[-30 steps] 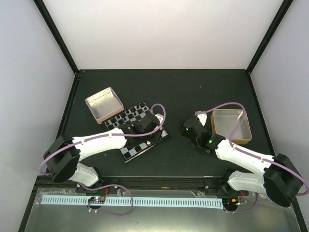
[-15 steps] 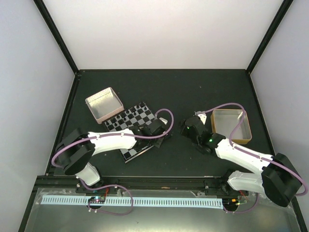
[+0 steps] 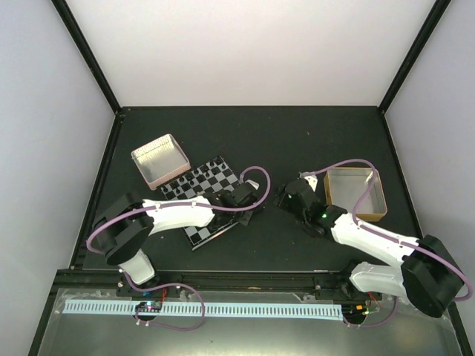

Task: Set up the chess pieces on the board
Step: Place the chess piece on the chessboard.

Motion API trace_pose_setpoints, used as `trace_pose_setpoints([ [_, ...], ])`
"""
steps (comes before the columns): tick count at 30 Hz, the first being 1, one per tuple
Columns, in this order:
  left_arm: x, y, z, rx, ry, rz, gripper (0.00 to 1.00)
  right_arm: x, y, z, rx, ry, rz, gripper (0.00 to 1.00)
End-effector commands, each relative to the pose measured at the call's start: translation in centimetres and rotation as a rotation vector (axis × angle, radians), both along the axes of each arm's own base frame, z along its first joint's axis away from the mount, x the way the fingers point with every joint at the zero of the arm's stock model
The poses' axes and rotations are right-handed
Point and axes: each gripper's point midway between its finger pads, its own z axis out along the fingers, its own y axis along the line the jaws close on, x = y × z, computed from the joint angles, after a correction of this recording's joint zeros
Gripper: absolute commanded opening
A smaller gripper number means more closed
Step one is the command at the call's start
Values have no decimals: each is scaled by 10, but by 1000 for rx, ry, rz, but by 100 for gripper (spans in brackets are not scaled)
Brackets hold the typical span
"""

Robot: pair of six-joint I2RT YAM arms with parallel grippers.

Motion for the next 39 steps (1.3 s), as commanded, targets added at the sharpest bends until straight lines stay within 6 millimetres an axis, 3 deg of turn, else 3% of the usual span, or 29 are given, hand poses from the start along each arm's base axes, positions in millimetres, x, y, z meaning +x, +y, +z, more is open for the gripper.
trace_pose_setpoints([
  [1,11,-11,10,-20,-36,14,5,3,0,1,11,-6,-12,71],
  [16,13,-6,-3,18,-18,32,9,2,1,1,19,-1,-3,71],
  [26,15,-8,0,6,-20,32,13,2,-3,4,14,-13,-15,71],
  [34,14,-6,4,0,-20,36,17,1,-1,4,20,-10,-9,71],
  [39,14,-8,23,-37,-40,32,21,0,-1,7,27,-15,-7,71],
])
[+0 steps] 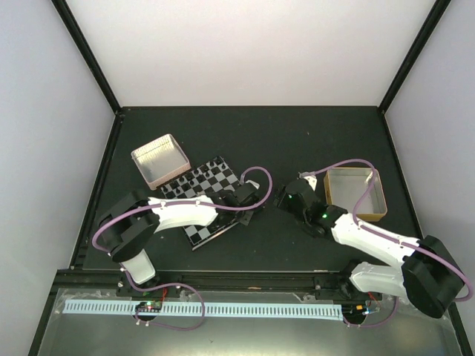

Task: Set up the chess pieces on the board
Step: Place the chess piece on the chessboard, then pick up the chess piece from the chessboard.

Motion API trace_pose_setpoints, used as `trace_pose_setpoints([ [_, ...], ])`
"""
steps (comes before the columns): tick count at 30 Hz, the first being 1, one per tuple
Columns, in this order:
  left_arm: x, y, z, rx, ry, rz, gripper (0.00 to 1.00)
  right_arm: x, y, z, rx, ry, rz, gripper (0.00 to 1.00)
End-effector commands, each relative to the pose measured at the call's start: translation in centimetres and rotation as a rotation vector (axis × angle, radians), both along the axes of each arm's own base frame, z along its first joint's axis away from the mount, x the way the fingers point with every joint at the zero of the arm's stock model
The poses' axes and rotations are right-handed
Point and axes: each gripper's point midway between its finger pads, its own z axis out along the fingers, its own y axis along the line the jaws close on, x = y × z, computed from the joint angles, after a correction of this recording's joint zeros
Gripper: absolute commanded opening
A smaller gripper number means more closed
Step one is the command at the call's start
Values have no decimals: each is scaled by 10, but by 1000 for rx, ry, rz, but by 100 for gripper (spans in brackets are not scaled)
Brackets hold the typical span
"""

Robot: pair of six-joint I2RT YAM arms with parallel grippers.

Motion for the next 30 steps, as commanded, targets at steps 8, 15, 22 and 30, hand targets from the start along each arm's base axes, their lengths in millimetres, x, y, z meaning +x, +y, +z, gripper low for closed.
trace_pose_setpoints([
  [8,10,1,114,-230,-133,32,39,-1,13,26,50,-24,73,71],
  [15,15,40,157,-343,-189,110,48,3,40,37,-25,-28,254,71],
  [22,17,111,154,-397,-256,282,64,16,92,23,-227,95,547,68],
  [30,12,170,106,-505,-161,477,62,31,165,15,-301,122,688,62],
])
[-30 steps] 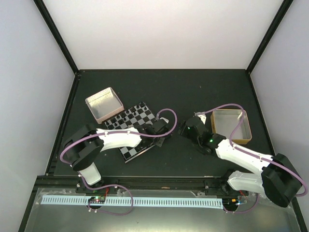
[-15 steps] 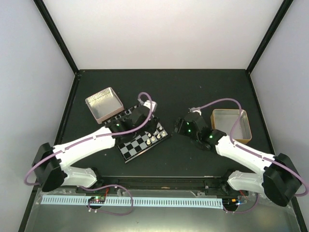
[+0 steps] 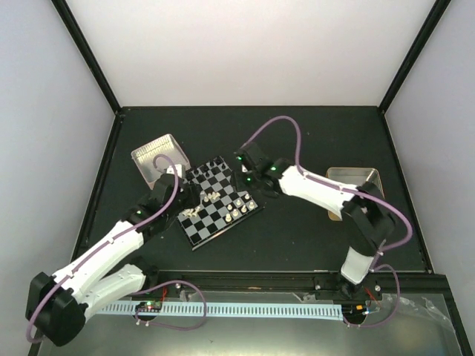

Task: Set up the chess pieces on the board
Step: Pick up the chess piece from the chessboard.

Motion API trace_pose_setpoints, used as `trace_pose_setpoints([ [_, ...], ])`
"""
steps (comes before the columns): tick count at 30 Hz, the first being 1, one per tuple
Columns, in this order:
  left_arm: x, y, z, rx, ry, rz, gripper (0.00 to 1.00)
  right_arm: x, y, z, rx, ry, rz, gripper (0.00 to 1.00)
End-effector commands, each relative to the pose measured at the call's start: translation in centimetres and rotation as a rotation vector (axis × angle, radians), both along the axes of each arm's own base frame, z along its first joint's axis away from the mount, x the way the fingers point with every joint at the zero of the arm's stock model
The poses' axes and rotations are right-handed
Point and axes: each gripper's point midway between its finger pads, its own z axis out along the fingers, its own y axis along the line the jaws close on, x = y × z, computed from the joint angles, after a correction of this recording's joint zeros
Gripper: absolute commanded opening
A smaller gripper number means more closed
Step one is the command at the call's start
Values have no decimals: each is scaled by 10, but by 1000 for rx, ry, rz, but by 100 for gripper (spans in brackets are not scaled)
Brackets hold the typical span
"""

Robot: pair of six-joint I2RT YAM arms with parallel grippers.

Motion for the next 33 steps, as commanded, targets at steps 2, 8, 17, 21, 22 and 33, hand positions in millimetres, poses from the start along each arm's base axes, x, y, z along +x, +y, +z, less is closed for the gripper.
trace_pose_setpoints([
  [2,-4,20,-19,-142,57,78,60,-11,51,-11,-82,32,168,58],
  [8,-8,43,-33,-185,81,148,56,-15,86,-30,-150,53,252,45],
  [17,-12,53,-35,-178,64,160,56,-14,98,-56,-226,85,260,30],
  [21,-11,53,-34,-167,54,152,56,-8,101,-58,-230,74,242,29],
  [22,-11,53,-34,-163,52,151,56,-7,102,-60,-230,73,241,29],
  [33,-11,54,-35,-156,45,150,56,-1,108,-73,-233,62,240,22],
])
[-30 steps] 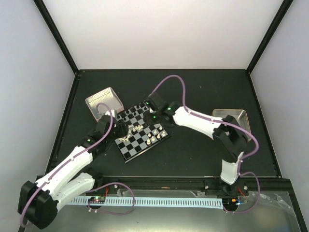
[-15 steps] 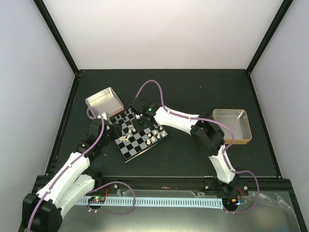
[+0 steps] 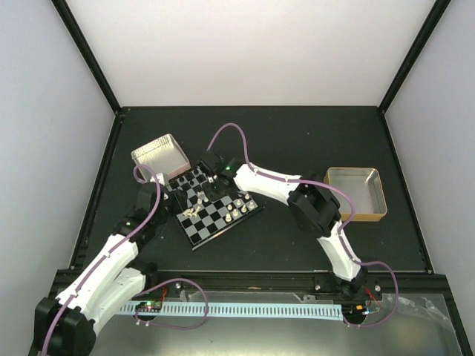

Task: Set up the chess pieces on the board
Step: Pick up the chess piece from the chessboard.

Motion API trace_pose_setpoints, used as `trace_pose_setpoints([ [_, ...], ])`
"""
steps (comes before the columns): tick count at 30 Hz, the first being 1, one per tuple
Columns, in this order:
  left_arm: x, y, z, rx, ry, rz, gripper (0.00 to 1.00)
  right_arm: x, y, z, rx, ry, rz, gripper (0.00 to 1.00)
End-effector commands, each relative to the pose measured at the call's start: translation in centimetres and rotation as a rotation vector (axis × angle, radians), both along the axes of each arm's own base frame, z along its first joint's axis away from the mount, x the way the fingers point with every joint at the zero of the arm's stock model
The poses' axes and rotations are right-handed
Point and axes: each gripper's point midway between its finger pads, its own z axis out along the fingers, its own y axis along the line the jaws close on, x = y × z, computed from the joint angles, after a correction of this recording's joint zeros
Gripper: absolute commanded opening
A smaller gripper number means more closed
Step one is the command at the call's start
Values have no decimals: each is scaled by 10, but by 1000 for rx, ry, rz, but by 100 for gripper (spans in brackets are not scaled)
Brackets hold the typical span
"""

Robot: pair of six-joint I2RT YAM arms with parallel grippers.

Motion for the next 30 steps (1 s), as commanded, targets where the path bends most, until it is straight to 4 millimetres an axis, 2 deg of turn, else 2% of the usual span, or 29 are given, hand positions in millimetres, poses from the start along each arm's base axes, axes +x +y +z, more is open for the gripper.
trace_pose_setpoints([
  [1,3,-1,6,-6,-36,-10,56,7,6,-7,-9,-23,-7,22],
  [3,3,-1,6,-7,-34,-10,56,7,6,-10,-10,-23,-8,21],
  [6,3,-1,6,-8,-35,-13,57,9,8,-13,-9,-29,-9,14],
  [11,3,-2,6,-9,-36,-17,57,13,9,-11,-7,-48,-16,12],
  [17,3,-3,6,-9,-36,-19,57,14,8,-11,-13,-54,-16,18],
  [19,4,-3,6,-10,-37,-20,57,15,9,-10,-12,-57,-16,17],
  [21,4,-3,6,-10,-38,-22,57,15,9,-9,-11,-61,-14,11],
  [25,3,-3,6,-8,-36,-26,57,16,8,0,5,-82,-17,5],
  [30,2,-6,5,-18,-35,-39,58,13,-3,18,29,-113,-42,4],
])
